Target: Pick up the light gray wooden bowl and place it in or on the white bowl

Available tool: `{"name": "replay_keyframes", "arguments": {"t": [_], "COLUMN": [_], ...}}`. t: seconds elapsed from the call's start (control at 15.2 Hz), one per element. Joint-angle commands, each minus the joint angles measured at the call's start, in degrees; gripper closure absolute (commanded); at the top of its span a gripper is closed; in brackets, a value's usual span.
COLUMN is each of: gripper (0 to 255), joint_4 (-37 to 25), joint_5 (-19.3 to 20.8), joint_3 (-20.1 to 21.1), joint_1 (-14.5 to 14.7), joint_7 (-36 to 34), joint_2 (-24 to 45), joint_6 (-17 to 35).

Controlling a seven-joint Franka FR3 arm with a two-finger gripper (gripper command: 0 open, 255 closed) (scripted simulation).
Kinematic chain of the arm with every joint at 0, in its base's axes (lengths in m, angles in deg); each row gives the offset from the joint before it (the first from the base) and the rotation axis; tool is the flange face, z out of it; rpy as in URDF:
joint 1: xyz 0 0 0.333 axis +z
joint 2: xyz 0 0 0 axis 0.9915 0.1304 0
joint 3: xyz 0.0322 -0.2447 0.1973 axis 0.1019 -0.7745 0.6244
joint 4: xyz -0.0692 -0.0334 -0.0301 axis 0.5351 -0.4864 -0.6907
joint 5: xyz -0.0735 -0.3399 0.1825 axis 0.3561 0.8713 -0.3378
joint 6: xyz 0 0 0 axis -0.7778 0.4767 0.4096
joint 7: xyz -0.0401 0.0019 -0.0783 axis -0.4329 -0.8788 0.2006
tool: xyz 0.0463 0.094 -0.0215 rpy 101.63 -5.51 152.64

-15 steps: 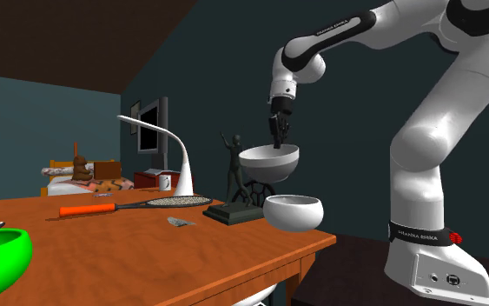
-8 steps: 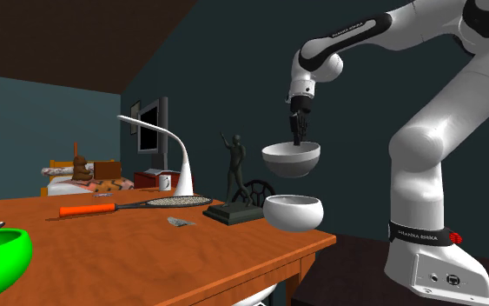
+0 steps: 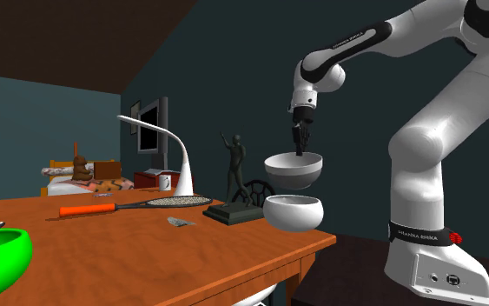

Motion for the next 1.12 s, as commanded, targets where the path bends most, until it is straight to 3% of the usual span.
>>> {"name": "replay_keyframes", "arguments": {"t": [0.0,0.73,1.06], "gripper": [255,255,255], "joint_4": [1.5,8.6,8.8], "joint_5": [0.0,0.2,0.3], "joint_3": [-0.1,-1.0,-1.1], "joint_1": [0.0,-0.1,0.0], "joint_7": [0.2,1.2,1.2], "joint_2": [0.3,2.7,2.9], "joint_6": [1.8,11.3,11.7]}}
